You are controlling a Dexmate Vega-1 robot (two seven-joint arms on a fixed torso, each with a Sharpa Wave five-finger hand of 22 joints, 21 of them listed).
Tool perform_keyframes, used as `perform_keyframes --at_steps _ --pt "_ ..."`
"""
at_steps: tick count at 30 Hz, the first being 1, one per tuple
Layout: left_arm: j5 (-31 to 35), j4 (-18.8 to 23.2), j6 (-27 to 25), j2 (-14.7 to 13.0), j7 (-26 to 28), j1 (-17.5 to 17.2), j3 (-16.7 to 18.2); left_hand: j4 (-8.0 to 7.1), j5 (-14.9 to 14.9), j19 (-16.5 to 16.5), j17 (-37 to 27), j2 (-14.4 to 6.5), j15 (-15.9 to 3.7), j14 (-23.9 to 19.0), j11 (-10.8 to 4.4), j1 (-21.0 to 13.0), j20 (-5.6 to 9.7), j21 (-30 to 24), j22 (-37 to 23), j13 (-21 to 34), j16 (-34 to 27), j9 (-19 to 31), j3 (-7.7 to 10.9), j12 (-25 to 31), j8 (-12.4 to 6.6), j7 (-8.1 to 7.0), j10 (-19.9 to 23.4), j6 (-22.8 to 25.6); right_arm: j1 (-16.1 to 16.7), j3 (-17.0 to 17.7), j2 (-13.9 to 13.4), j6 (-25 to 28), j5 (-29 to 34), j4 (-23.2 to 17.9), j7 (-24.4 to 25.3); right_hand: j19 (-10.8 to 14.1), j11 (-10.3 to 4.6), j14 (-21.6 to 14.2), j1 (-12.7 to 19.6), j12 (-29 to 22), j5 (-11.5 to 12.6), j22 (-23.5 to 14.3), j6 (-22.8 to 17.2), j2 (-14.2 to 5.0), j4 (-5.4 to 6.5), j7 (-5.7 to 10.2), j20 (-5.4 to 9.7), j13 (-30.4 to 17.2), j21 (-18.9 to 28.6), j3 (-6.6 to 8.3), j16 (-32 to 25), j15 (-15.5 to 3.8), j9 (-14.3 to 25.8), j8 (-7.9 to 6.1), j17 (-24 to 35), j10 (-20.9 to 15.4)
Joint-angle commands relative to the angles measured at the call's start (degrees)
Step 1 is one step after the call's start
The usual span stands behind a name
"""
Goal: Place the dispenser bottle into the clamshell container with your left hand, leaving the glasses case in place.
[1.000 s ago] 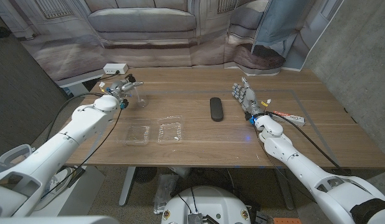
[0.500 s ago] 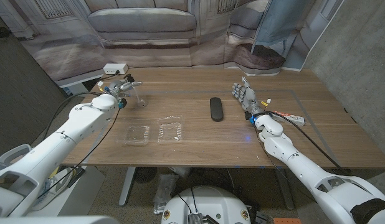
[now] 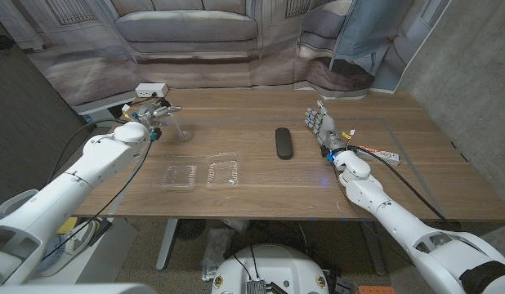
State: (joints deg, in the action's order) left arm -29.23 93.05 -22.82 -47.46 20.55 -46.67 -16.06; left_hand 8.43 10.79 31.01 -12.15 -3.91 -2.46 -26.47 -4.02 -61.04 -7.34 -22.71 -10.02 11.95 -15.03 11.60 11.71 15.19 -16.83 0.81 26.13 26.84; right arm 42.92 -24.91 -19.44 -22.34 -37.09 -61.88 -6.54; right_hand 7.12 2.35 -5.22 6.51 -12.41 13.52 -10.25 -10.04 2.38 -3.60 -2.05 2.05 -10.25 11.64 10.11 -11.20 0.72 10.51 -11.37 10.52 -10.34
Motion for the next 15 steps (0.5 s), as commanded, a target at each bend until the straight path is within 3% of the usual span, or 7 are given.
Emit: perform_keyframes --at_steps 1,8,15 --pt "-0.2 0.4 -0.4 -0.8 0.0 0.0 0.5 0.12 0.1 2.6 -0.1 -3.2 -0.97 -1.1 -0.13 -3.8 1.79 0.0 -0.3 0.3 -0.2 0.3 1.01 0.1 -0.19 0.07 1.6 1.1 0.0 -0.1 0.5 -0.3 0.1 0.0 0.6 0.6 -0.05 -0.2 0.0 0.2 -0.1 -0.3 -0.5 -0.62 -0.11 0.09 0.93 -0.3 0.1 -0.30 0.3 0.11 0.3 0.03 0.2 -0.5" --pt "-0.1 0.3 -0.7 -0.7 -0.1 0.5 0.3 0.06 0.1 3.2 -0.2 -3.6 -1.07 -2.2 -0.11 -4.3 2.02 -0.1 -0.3 0.3 -0.4 0.3 1.42 0.2 -0.14 -0.05 2.6 1.5 -0.1 -0.1 0.7 -0.6 0.1 0.2 0.6 0.6 -0.08 -0.2 0.0 0.3 -0.1 -0.3 -0.5 -0.64 -0.13 0.08 0.91 -0.3 0.1 -0.33 0.3 0.08 0.3 0.04 0.2 -0.5" --pt "-0.4 2.9 -3.9 -2.0 -0.1 1.0 0.3 -0.05 0.1 3.6 -0.3 -3.7 -1.21 -2.9 -0.20 -4.6 2.22 -0.1 -0.3 0.4 -0.5 0.3 1.64 0.2 -0.06 -0.13 3.2 1.8 -0.1 0.1 0.5 -0.6 -0.1 0.1 0.3 0.5 0.00 -0.2 0.0 0.3 -0.1 -0.3 -0.5 -0.65 -0.14 0.11 0.92 -0.3 0.0 -0.37 0.3 0.14 0.3 0.05 0.2 -0.5"
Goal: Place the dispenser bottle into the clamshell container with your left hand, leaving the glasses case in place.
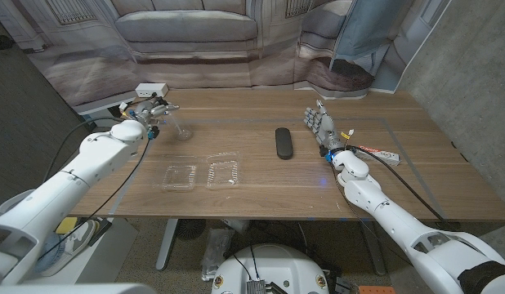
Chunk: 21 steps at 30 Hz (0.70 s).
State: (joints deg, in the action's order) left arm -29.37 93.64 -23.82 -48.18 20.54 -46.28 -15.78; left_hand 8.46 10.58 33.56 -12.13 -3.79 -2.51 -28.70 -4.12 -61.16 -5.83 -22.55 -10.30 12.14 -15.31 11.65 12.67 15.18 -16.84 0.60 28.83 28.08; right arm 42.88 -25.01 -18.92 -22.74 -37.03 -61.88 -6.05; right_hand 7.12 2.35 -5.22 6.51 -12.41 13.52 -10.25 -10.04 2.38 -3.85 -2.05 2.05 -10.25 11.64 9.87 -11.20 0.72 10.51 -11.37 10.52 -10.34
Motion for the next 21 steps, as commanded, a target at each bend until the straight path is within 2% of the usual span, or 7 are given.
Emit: perform_keyframes --at_steps 1,11,21 --pt "-0.3 2.8 -3.3 -1.6 -0.2 0.5 0.1 -0.10 0.3 1.1 -0.3 -3.9 -1.17 -0.8 -0.29 -4.5 0.74 -0.3 -0.1 0.2 -0.2 0.3 0.72 0.2 -0.06 0.07 0.5 0.7 -0.1 0.2 0.0 -0.3 -0.2 0.1 -0.2 0.5 0.04 -0.2 0.0 0.3 -0.1 -0.3 -0.4 -0.66 0.10 0.13 0.93 -0.3 0.0 -0.14 0.3 0.13 0.3 0.06 0.2 -0.5" --pt "-1.6 7.7 -9.0 -4.3 -0.3 0.3 1.2 -0.30 0.2 1.2 -0.3 -3.9 -1.15 -1.1 -0.35 -4.5 0.85 -0.2 -0.1 0.3 -0.1 0.3 0.81 0.0 0.13 0.22 0.6 0.7 0.0 0.1 -0.3 -0.2 -0.3 -0.1 -0.9 0.6 -0.06 -0.2 0.0 0.3 -0.1 -0.3 -0.4 -0.67 0.08 0.10 0.93 -0.3 0.0 -0.19 0.3 0.14 0.3 0.06 0.2 -0.5" --pt "-2.8 11.1 -11.4 -6.3 0.3 -1.6 3.0 -0.48 0.2 1.1 -0.3 -3.9 -1.00 -1.1 -0.19 -4.5 0.69 0.0 -0.1 0.3 0.1 0.3 0.86 -0.1 0.34 0.18 0.8 0.6 0.3 0.1 -0.7 0.2 -0.4 -0.9 -0.9 0.5 0.04 -0.2 0.0 0.3 -0.1 -0.3 -0.5 -0.69 0.07 0.07 0.92 -0.3 0.0 -0.26 0.3 0.11 0.3 0.07 0.2 -0.5"
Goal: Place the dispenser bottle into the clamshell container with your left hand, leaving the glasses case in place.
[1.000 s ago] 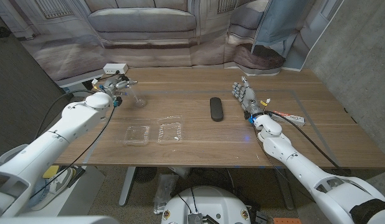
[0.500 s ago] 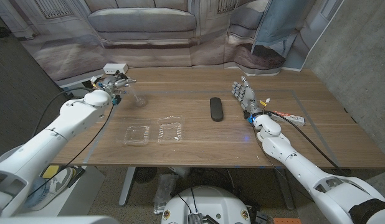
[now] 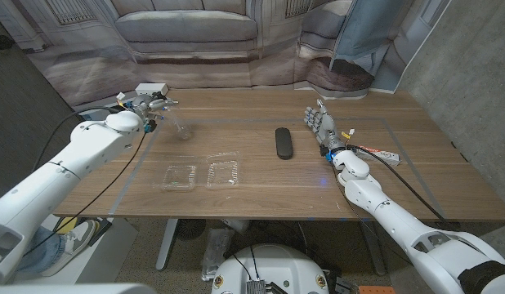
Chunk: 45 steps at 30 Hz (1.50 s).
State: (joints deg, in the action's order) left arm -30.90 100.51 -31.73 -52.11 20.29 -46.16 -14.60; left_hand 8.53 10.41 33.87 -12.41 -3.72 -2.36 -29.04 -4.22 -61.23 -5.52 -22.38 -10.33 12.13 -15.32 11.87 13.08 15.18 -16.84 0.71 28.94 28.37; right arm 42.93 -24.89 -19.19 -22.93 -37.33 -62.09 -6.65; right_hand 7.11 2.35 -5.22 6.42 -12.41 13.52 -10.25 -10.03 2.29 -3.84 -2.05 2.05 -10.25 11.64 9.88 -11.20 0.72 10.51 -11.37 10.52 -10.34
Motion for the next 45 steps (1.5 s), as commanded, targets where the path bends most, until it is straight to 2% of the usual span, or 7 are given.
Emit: perform_keyframes --at_steps 1,12,19,31,37,45 --pt "-1.3 4.4 -3.0 -2.5 0.4 -2.1 2.1 -0.58 0.4 0.8 -0.1 -3.9 -1.20 -0.9 -0.12 -4.4 0.38 -0.2 -0.1 0.3 0.1 0.1 0.44 -0.1 0.32 0.07 0.7 0.4 0.3 0.0 -0.4 0.5 -0.1 -0.7 -0.3 0.6 0.04 -0.2 0.1 0.3 -0.1 -0.3 -0.4 -0.60 0.07 0.11 0.92 -0.3 0.0 -0.27 0.3 0.15 0.3 0.07 0.2 -0.5" --pt "-1.6 5.2 -2.8 -3.5 0.3 -3.3 2.8 -0.82 0.3 0.8 -0.1 -3.8 -1.07 -1.1 -0.29 -4.2 0.43 0.0 -0.1 0.4 0.2 0.1 0.42 -0.4 0.48 0.13 0.8 0.6 0.6 0.0 -0.6 0.4 0.1 -1.4 0.2 0.5 0.00 -0.2 0.1 0.3 -0.1 -0.3 -0.5 -0.64 0.05 0.10 0.88 -0.3 0.0 -0.30 0.3 0.13 0.3 0.06 0.2 -0.5" --pt "-2.4 4.2 1.8 -4.1 -2.8 -4.5 4.1 -0.88 0.3 0.7 -0.1 -3.8 -1.11 -1.0 -0.20 -4.2 0.33 0.1 -0.1 0.4 0.4 0.1 0.43 -0.5 0.59 0.18 0.8 0.5 1.4 0.3 -0.7 0.2 0.1 -2.7 1.3 0.5 0.00 -0.3 0.1 0.3 -0.1 -0.4 -0.4 -0.66 0.04 0.07 0.89 -0.3 0.0 -0.33 0.3 0.11 0.3 0.08 0.2 -0.5" --pt "-0.9 6.1 2.8 -6.1 -5.6 -3.5 2.6 -0.98 0.3 0.6 -0.1 -3.7 -1.03 -1.1 -0.02 -4.1 0.45 0.2 -0.1 0.4 0.6 0.2 0.49 -0.6 0.75 0.10 1.0 0.6 2.7 0.9 -1.3 -0.2 0.0 -4.1 2.5 0.6 -0.03 -0.2 0.1 0.3 -0.1 -0.4 -0.4 -0.71 0.01 0.06 0.89 -0.3 0.0 -0.39 0.3 0.15 0.3 0.08 0.2 -0.5" --pt "-0.8 7.7 3.2 -7.0 -6.1 -4.7 2.9 -1.02 0.3 0.6 -0.1 -3.7 -1.10 -1.4 -0.07 -4.1 0.51 0.3 -0.1 0.5 0.6 0.2 0.50 -0.7 0.77 0.11 1.2 0.8 3.1 1.0 -1.3 -0.3 0.0 -4.5 2.7 0.5 -0.01 -0.3 0.1 0.3 -0.1 -0.4 -0.5 -0.72 0.00 0.06 0.89 -0.3 0.0 -0.41 0.3 0.13 0.3 0.07 0.2 -0.5" --pt "-0.3 10.5 6.1 -8.7 -6.3 -8.4 4.8 -1.10 0.2 0.3 -0.1 -3.7 -1.20 -1.7 -0.14 -4.1 0.73 0.5 -0.1 0.5 0.6 0.2 0.52 -0.6 0.76 0.09 1.6 1.2 3.0 0.7 -1.3 -0.5 0.3 -4.4 2.4 0.5 0.02 -0.1 0.1 0.3 -0.1 -0.4 -0.5 -0.75 -0.02 0.05 0.96 -0.3 0.0 -0.44 0.4 -0.05 0.3 0.07 0.2 -0.5"
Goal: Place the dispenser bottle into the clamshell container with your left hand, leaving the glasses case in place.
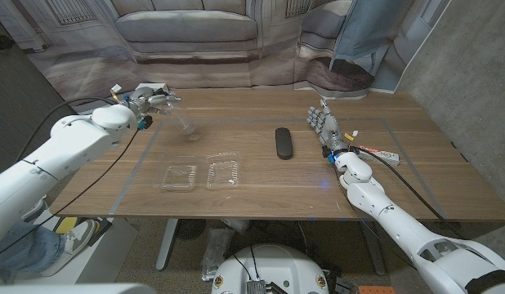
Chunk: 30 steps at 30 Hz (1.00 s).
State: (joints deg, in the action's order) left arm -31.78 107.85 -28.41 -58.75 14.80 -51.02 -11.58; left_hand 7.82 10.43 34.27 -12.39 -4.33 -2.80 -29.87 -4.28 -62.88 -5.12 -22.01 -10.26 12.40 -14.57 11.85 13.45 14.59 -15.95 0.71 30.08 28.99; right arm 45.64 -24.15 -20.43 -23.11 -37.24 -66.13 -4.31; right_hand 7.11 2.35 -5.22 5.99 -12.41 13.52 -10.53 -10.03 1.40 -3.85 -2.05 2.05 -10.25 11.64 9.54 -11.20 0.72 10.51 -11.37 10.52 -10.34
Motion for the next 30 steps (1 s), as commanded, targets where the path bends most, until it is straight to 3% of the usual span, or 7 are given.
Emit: perform_keyframes --at_steps 1,9,14,30 --pt "0.9 3.7 3.1 -2.2 -0.4 -4.2 2.1 -0.41 0.2 -0.2 -0.1 -3.1 -0.72 -0.9 -0.07 -2.4 0.42 0.2 -0.2 0.2 -0.1 0.2 0.16 -0.1 -0.09 0.11 0.5 0.5 0.3 -0.1 -0.1 -0.4 0.2 -0.4 0.1 0.5 -0.01 -0.2 0.6 0.3 -0.1 -0.1 -0.5 0.13 -0.01 0.05 0.94 -0.3 0.0 -0.11 0.4 -0.05 0.3 0.07 0.2 -0.5" --pt "0.5 3.5 9.6 -1.1 -0.6 -8.9 5.7 -0.51 0.2 -0.7 -0.1 -3.1 -0.88 -1.0 -0.35 -2.3 0.73 0.5 -0.2 0.3 0.0 0.2 0.19 -0.1 -0.09 -0.27 0.8 0.9 0.4 -0.2 -0.3 0.2 0.3 -1.0 0.4 0.5 0.01 -0.2 0.6 0.3 -0.1 -0.1 -0.5 0.11 -0.03 0.03 0.97 -0.3 0.0 -0.15 0.3 0.14 0.3 0.07 0.2 -0.6" --pt "0.9 3.9 9.6 -0.9 -0.2 -9.8 6.2 -0.52 0.2 -0.9 -0.1 -3.1 -1.03 -1.3 -0.58 -2.3 1.13 0.6 -0.2 0.3 0.0 0.2 0.24 -0.2 -0.06 -0.26 0.8 1.1 0.4 -0.2 -0.7 0.7 0.6 -1.6 0.8 0.5 0.05 -0.2 0.6 0.3 -0.1 -0.1 -0.5 0.10 -0.04 0.02 0.98 -0.3 0.0 -0.18 0.3 0.08 0.3 0.07 0.2 -0.6" --pt "2.6 5.7 9.9 -2.0 -4.4 -7.5 4.1 -0.54 0.2 -0.7 -0.1 -3.1 -1.04 -1.7 -0.33 -2.4 1.46 0.7 -0.3 0.5 0.2 0.2 0.45 -0.3 0.14 -0.11 1.3 1.3 0.7 0.1 -1.4 1.1 0.3 -2.1 0.7 0.5 -0.01 -0.2 0.6 0.3 -0.1 -0.1 -0.5 0.07 -0.07 0.07 0.98 -0.3 -0.1 -0.25 0.3 0.01 0.3 0.07 0.2 -0.6"
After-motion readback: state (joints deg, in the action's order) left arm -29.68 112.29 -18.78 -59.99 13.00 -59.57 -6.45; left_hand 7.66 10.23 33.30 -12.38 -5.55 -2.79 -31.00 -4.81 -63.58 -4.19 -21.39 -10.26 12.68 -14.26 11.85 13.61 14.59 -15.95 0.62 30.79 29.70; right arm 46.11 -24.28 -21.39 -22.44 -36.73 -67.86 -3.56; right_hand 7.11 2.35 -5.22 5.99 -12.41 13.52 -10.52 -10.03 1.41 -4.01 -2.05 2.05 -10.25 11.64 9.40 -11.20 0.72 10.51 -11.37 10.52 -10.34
